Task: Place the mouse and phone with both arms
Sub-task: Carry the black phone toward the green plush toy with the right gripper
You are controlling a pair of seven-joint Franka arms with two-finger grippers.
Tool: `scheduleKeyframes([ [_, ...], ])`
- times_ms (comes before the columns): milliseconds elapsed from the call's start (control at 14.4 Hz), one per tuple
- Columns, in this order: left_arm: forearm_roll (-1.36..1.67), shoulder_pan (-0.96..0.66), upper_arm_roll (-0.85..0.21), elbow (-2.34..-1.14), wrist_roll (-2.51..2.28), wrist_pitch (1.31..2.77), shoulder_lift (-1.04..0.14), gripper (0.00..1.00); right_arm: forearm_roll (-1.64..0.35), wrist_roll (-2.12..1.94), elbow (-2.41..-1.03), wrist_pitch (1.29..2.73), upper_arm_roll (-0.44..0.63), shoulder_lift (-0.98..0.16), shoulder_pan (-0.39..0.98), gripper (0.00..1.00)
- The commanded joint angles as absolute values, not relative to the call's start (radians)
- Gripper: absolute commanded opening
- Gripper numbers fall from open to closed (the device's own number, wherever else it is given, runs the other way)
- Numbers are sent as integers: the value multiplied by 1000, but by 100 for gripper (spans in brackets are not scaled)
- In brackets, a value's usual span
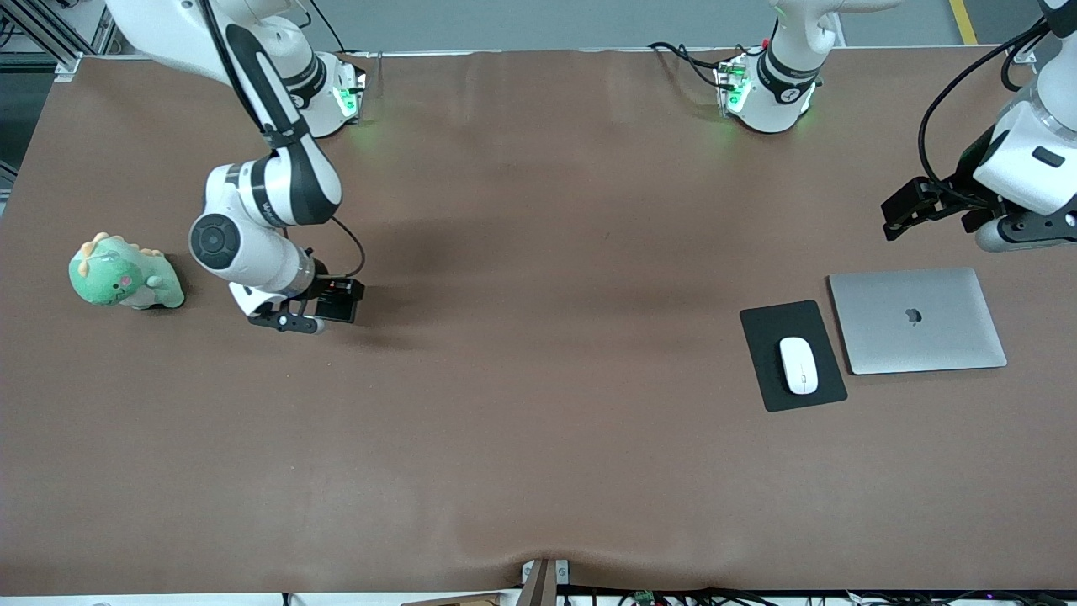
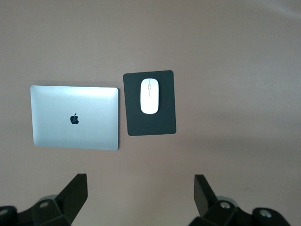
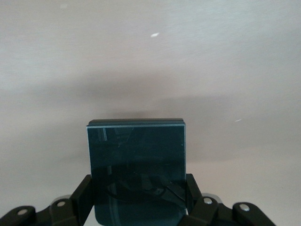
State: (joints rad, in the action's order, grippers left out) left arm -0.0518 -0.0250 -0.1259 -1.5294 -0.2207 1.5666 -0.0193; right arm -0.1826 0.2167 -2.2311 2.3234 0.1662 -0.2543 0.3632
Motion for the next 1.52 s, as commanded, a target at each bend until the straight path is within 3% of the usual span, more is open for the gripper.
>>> scheduleKeyframes([
  [0,-67,-18,-127,-1526,-206,1537,2,100,-152,120,-2324,2394,156,-207,292,0],
  [693,-67,-21,-135,-1528,-221,1537,-2,100,-152,-245,-2444,2560,158,-221,16,0],
  [1039,-69,-32,-149,-1537,-213,1525,-8,100,-152,-265,-2485,2680,158,-258,-9,0],
  [1316,-67,-31,-173,-1539,-230,1511,-11,100,-153,-259,-2484,2681,156,-285,-11,0],
  [1385,-67,-31,-175,-1537,-230,1511,-9,100,-153,-255,-2480,2678,156,-294,-11,44],
  [1455,-67,-31,-175,-1537,-232,1509,-9,100,-153,-255,-2477,2674,155,-295,-12,99],
])
